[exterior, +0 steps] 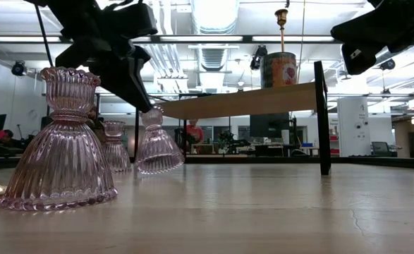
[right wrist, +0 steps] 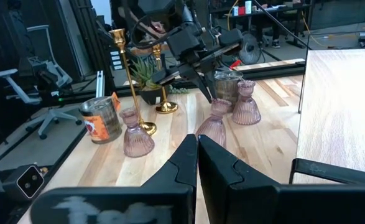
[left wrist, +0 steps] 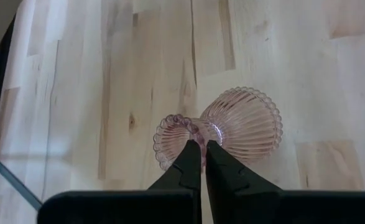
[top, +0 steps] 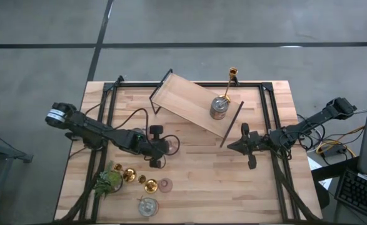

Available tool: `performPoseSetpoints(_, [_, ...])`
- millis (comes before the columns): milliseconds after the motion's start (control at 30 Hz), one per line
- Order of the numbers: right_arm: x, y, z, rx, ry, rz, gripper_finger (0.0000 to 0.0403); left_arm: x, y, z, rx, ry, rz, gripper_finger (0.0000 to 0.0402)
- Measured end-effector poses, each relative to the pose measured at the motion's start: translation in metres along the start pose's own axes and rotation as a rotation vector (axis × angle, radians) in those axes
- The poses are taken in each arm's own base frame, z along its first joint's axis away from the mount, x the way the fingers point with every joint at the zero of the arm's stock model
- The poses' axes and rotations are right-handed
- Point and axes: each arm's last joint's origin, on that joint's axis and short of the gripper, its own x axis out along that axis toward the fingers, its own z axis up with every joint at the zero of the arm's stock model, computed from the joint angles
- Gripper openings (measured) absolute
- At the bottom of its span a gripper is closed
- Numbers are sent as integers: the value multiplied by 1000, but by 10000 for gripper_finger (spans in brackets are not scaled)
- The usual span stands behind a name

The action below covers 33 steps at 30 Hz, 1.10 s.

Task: Pick & Place candle stick holders
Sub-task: Put the middle pink glass candle holder on the shelf

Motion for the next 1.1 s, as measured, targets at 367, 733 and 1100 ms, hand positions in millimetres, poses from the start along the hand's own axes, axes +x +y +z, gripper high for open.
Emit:
performPoseSetpoints(367, [0, 0, 0, -2, 4, -1, 8, -2, 1, 3, 42, 0, 12, 7])
performPoseSetpoints(733, [0, -1, -1, -6, 2, -22, 8, -8, 5, 10, 89, 2, 50, 7])
performPoseSetpoints(1100, [0, -1, -1, -7, 1, -28, 8, -19, 10, 27, 147, -40, 59, 7])
